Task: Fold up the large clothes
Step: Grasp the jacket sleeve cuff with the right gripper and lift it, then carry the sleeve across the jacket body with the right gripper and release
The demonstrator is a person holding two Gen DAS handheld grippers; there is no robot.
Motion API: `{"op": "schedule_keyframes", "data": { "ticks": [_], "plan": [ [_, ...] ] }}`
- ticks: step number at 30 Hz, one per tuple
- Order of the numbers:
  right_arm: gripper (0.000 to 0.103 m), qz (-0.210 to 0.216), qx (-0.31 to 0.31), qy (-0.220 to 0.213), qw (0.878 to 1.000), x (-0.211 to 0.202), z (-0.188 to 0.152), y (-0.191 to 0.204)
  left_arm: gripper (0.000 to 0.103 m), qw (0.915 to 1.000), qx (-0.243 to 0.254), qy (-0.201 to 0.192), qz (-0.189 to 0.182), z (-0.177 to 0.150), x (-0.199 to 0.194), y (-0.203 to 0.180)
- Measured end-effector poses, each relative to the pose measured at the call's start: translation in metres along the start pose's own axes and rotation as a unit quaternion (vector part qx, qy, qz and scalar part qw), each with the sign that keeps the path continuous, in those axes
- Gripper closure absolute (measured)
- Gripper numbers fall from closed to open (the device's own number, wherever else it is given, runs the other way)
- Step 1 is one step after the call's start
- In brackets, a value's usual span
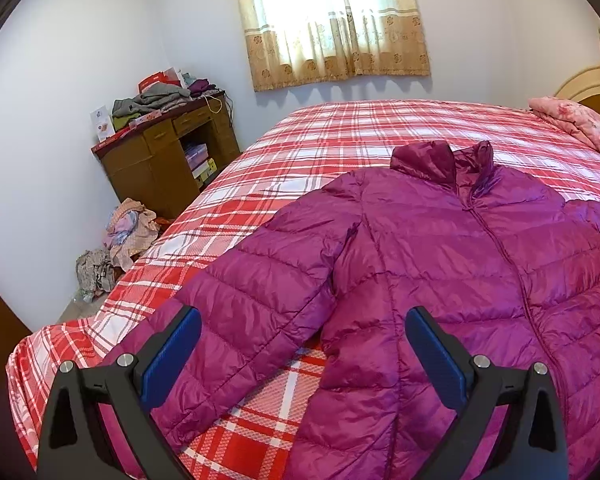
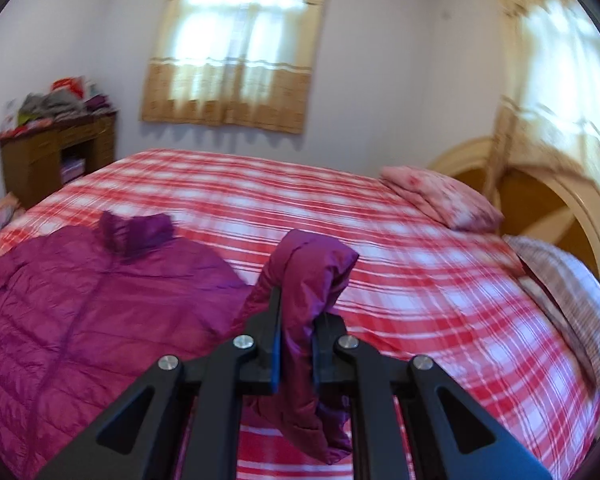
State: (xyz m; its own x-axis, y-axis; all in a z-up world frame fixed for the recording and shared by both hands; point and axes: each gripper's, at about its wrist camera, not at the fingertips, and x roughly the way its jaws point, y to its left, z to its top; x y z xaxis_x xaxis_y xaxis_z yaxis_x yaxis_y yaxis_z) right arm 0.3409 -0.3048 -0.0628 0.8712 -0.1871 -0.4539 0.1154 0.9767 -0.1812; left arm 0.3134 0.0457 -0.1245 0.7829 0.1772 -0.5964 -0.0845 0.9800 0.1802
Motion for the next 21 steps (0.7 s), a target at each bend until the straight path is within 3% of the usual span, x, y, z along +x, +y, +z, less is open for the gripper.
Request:
{"op": "schedule_keyframes", "data": {
  "ticks": [13,15,16,17,19,21],
  "plan": [
    [0.090,0.078,-0.105,0.026,0.991,0.055,-0.022,0.148,0.001,0.9993,0.000,0.007,0.037,-0.014,0.012,0.037],
    [0.085,0.083,-0.113,0.033,0.990,0.060,-0.030,0.163,0.001,0.9991,-0.011,0.015,0.039,-0.012,0.017,0.039],
    [0.073,0.088,-0.116,0.038,0.989,0.060,-0.034,0.169,0.001,0.9990,-0.016,0.019,0.038,-0.012,0.020,0.039],
    [0.050,0.094,-0.117,0.043,0.988,0.059,-0.035,0.171,0.001,0.9987,-0.023,0.024,0.039,-0.010,0.023,0.039],
    [0.035,0.122,-0.115,0.046,0.985,0.050,-0.043,0.175,0.001,0.9978,-0.038,0.037,0.038,-0.007,0.029,0.039],
    [0.033,0.133,-0.120,0.042,0.983,0.037,-0.048,0.179,0.001,0.9965,-0.059,0.047,0.035,-0.001,0.031,0.038]
  ]
}}
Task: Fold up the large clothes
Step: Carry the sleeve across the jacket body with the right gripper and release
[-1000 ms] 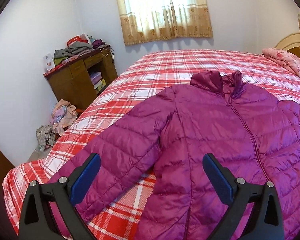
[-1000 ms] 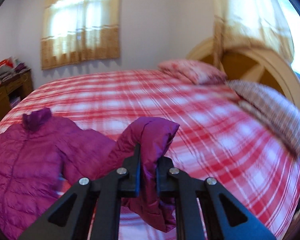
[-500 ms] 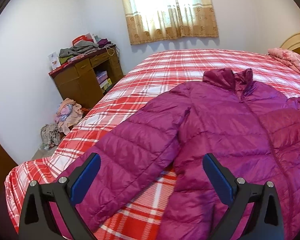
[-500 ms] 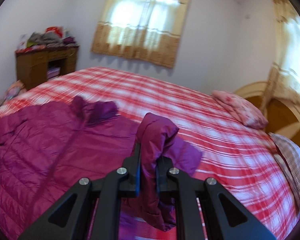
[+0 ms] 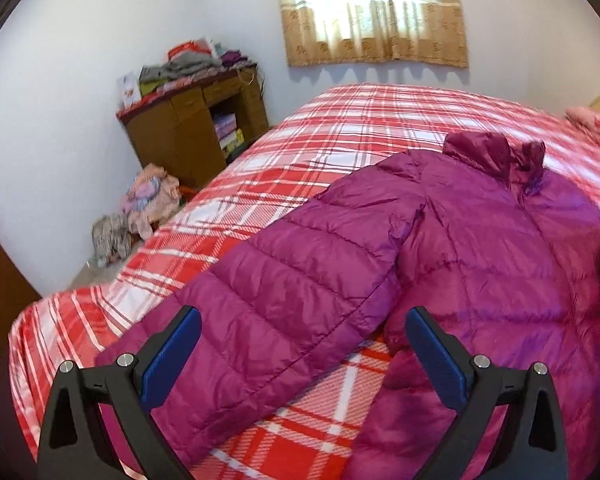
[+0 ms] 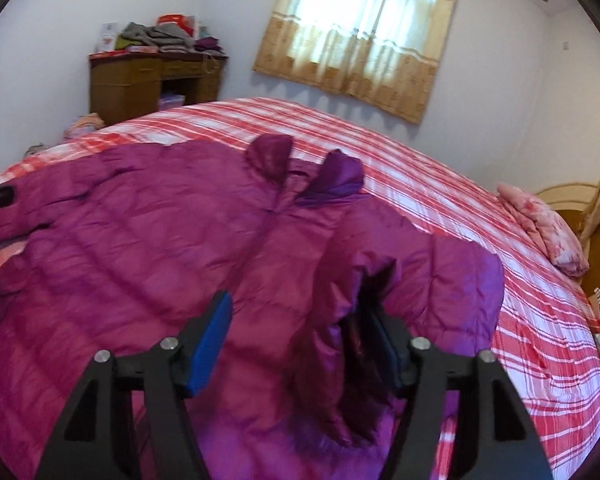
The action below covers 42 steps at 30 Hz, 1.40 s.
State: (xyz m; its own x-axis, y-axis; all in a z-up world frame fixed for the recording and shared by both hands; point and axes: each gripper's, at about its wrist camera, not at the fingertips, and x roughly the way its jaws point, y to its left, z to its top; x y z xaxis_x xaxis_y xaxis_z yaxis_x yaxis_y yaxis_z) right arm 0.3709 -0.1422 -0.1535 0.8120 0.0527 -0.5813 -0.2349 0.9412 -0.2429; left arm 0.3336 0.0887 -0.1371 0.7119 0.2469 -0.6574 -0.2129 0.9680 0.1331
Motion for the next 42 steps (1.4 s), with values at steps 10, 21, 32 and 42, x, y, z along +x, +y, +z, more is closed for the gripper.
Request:
{"op": "schedule_keyframes", "data": {
  "ticks": [10,21,32,42],
  "plan": [
    [0.010,0.016,0.037,-0.027,0.999,-0.058,-0.040,-0.029,0.001,0.9959,-0.002,-0.033,-0.084,0.030,-0.044,-0.069],
    [0.010,-0.012,0.098,0.016,0.995,-0.041,-0.076,-0.074,0.001,0.9875,0.084,0.008,-0.133,0.029,-0.018,-0.207],
    [0.010,-0.004,0.116,0.032,0.993,-0.033,-0.092,-0.086,0.097,0.9758,0.110,0.006,-0.189,0.016,-0.011,-0.240],
    [0.009,-0.008,0.116,0.047,0.992,-0.027,-0.097,-0.085,0.097,0.9858,0.098,-0.034,-0.132,0.004,-0.031,-0.163]
  ]
}}
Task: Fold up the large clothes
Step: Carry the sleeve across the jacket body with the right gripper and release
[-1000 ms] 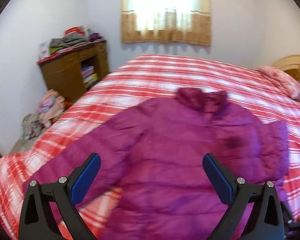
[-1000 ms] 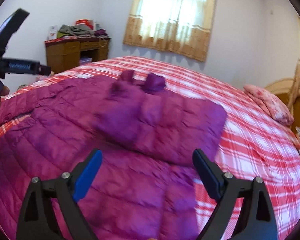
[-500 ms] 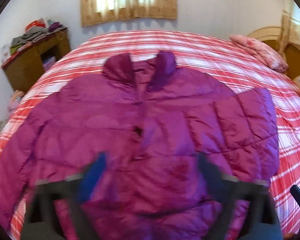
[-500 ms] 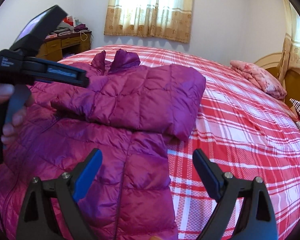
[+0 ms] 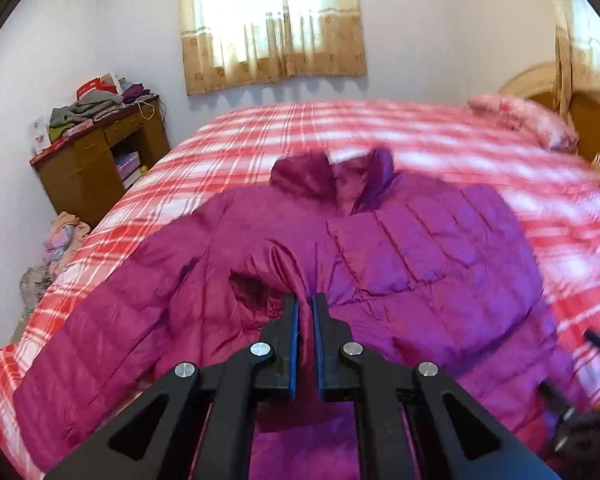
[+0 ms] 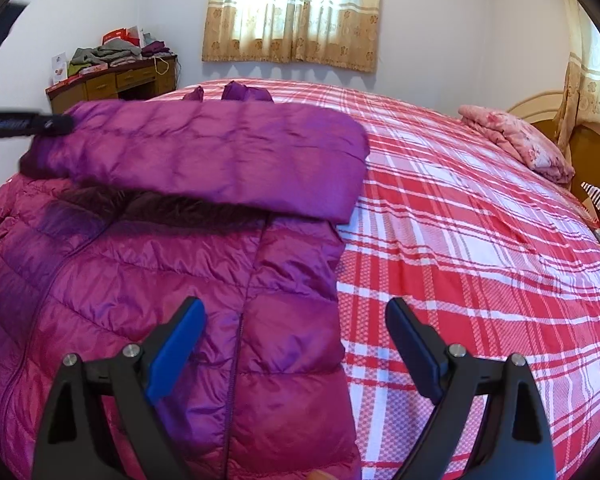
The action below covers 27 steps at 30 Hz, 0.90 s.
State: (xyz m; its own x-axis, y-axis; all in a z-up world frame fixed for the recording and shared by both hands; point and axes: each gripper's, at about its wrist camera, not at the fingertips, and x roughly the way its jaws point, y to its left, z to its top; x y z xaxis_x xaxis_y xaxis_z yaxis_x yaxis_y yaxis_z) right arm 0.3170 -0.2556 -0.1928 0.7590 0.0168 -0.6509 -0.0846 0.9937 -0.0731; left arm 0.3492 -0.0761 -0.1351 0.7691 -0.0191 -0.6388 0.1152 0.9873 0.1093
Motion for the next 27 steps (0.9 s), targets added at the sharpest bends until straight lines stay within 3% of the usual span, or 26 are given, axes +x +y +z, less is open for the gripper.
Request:
{"op": "schedule_keyframes", "data": {
  "ticks": [7,9,11,12,13,15,16,18,21,23,27],
  "plan": [
    [0.010,0.026,0.018,0.021,0.999,0.007,0.000,-0.007,0.093,0.9965,0.034,0.036,0.068,-0.027,0.032,-0.013],
    [0.014,0.049,0.035,0.031,0.998,0.009,0.001,-0.016,0.091,0.9957,0.042,0.036,0.074,-0.023,0.027,-0.017],
    [0.028,0.073,0.052,0.039,0.995,0.005,0.004,-0.024,0.084,0.9957,0.042,0.022,0.079,-0.018,0.017,-0.015],
    [0.032,0.083,0.059,0.042,0.994,0.002,0.006,-0.029,0.068,0.9950,0.043,0.010,0.090,-0.013,0.009,-0.013],
    [0.038,0.095,0.067,0.042,0.992,-0.004,0.010,-0.037,0.039,0.9940,0.042,-0.003,0.101,-0.010,0.001,-0.010],
    [0.041,0.102,0.075,0.036,0.991,-0.014,0.018,-0.046,0.009,0.9915,0.028,-0.045,0.119,-0.004,-0.016,0.000],
    [0.041,0.097,0.080,0.028,0.992,-0.020,0.028,-0.056,0.007,0.9897,0.018,-0.069,0.125,-0.001,-0.024,0.005],
    [0.041,0.083,0.083,0.015,0.993,-0.021,0.047,-0.066,0.007,0.9896,0.003,-0.081,0.118,0.007,-0.027,0.009],
    [0.049,0.057,0.076,-0.002,0.995,-0.004,0.081,-0.068,0.007,0.9916,-0.015,-0.055,0.116,0.020,-0.005,0.006],
    [0.060,0.051,0.075,0.001,0.996,0.018,0.101,-0.061,0.007,0.9933,-0.033,-0.030,0.107,0.025,0.016,0.004],
    [0.061,0.057,0.066,-0.005,0.996,0.054,0.122,-0.041,0.007,0.9940,-0.042,0.004,0.101,0.021,0.057,-0.012]
  ]
}}
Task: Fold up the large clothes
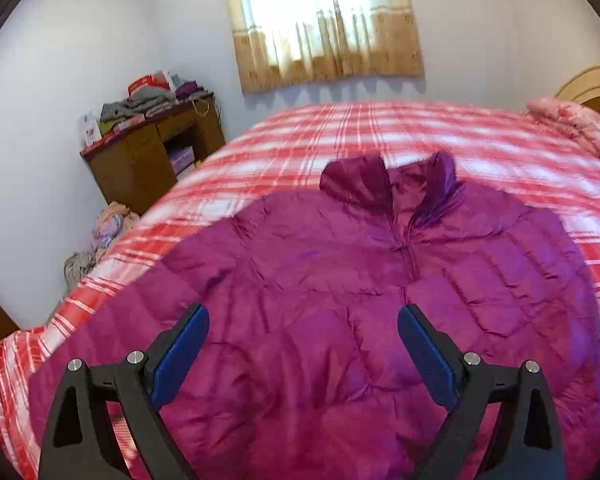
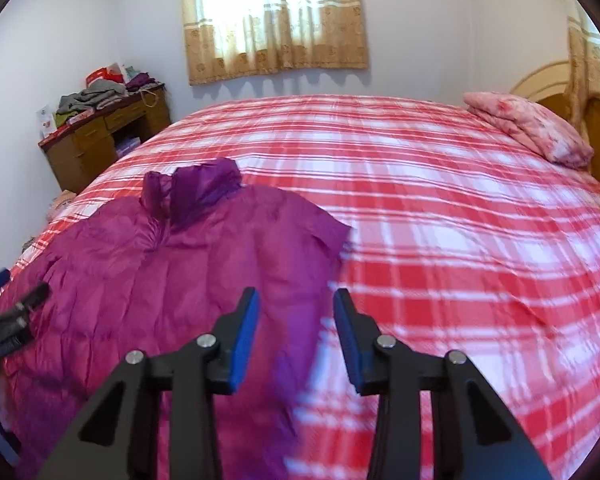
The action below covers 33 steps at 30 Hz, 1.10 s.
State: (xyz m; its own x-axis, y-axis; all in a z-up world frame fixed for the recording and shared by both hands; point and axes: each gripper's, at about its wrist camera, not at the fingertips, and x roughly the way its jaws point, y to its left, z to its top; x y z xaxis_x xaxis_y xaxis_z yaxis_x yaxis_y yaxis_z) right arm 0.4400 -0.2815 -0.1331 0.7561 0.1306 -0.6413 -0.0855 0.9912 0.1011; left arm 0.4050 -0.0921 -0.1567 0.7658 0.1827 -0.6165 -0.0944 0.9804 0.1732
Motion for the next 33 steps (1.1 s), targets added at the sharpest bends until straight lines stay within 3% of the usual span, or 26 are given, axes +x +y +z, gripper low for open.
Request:
{"op": "schedule_keyframes", "data": {
  "ticks": [5,10,27,29,33],
  "plan": [
    [0.061,0.033,-0.021,0.030,0.999,0.044,-0.012,0.025,0.007,0.9989,0.012,0.043,0.013,-0.019,0.039,-0.012],
    [0.065,0.040,-0.015,0.056,0.997,0.066,-0.028,0.022,0.005,0.9976,0.007,0.068,0.014,-0.025,0.053,-0.011],
    [0.066,0.016,-0.028,0.075,0.997,0.070,-0.025,0.027,0.001,0.9967,-0.006,0.080,0.009,-0.029,0.065,-0.006],
    [0.065,0.007,-0.025,0.058,0.998,0.055,-0.022,0.029,0.001,0.9968,-0.005,0.079,0.010,-0.029,0.065,-0.006],
    [0.064,0.035,-0.033,0.017,0.999,0.021,-0.019,0.045,0.001,0.9969,-0.005,0.078,0.010,-0.030,0.065,-0.005]
  ]
}}
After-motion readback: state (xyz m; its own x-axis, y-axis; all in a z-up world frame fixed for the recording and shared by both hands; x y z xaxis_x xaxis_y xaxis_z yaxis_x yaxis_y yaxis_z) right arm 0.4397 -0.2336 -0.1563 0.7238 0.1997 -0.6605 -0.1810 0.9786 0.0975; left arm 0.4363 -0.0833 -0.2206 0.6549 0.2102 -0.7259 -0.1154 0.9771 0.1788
